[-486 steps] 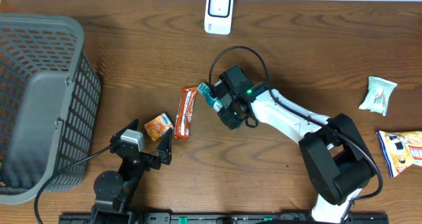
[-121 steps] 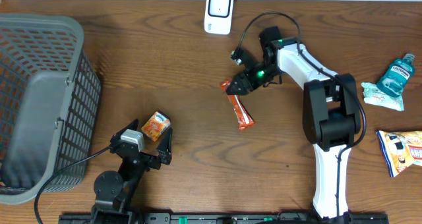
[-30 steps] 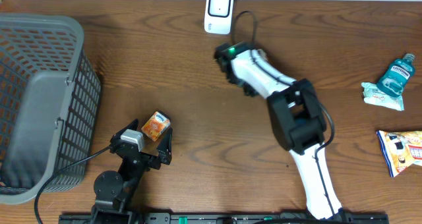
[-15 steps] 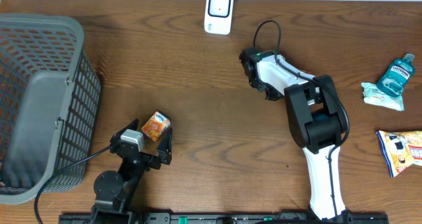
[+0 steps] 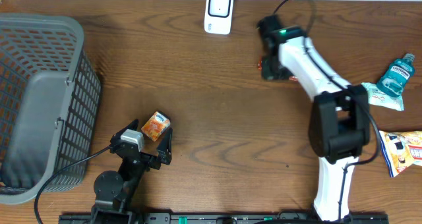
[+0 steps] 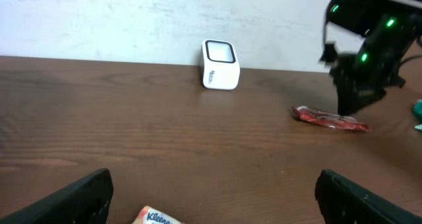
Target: Scan the item barcode
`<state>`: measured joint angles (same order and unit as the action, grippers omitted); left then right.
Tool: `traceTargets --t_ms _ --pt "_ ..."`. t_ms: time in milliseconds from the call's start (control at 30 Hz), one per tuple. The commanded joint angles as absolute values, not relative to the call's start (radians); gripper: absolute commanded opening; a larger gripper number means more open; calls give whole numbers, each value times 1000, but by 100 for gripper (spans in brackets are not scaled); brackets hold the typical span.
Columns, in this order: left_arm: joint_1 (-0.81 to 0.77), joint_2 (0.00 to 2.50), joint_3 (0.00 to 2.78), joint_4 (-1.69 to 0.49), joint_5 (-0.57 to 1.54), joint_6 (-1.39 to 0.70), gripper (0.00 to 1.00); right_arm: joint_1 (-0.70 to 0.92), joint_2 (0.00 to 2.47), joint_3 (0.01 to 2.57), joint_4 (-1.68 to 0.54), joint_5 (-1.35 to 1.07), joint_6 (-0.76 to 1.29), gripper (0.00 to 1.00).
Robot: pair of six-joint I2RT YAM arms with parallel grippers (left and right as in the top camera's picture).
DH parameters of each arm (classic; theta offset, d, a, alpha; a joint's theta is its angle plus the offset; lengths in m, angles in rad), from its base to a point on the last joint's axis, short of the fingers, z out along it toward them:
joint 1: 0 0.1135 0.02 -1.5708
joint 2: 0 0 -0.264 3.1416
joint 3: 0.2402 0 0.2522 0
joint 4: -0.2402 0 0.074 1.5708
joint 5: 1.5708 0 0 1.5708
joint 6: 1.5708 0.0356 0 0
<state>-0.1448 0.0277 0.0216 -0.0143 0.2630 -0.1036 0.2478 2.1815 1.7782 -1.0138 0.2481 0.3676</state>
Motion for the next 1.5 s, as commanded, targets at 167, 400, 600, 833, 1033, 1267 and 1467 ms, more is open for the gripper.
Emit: traceTargets --t_ms 167,400,600,833,1033,1267,1467 --pt "-141 24 4 -47 273 -97 98 104 2246 1780 -920 211 422 1" --pt "-141 24 4 -47 273 -97 98 96 2303 1779 -1016 195 422 1" --pt "-141 24 4 -47 273 -97 98 141 2304 1778 -1156 -63 313 1" --pt "-141 24 4 -47 273 -97 98 341 2302 1778 -1227 -115 305 1" --pt "-141 24 4 -47 273 -98 98 413 2271 1779 -1225 -127 393 1" --pt "-141 24 4 -47 273 -97 98 429 2141 1779 -1099 -202 381 73" --pt "-141 24 4 -47 273 -97 98 536 2172 1768 -1035 1 91 80"
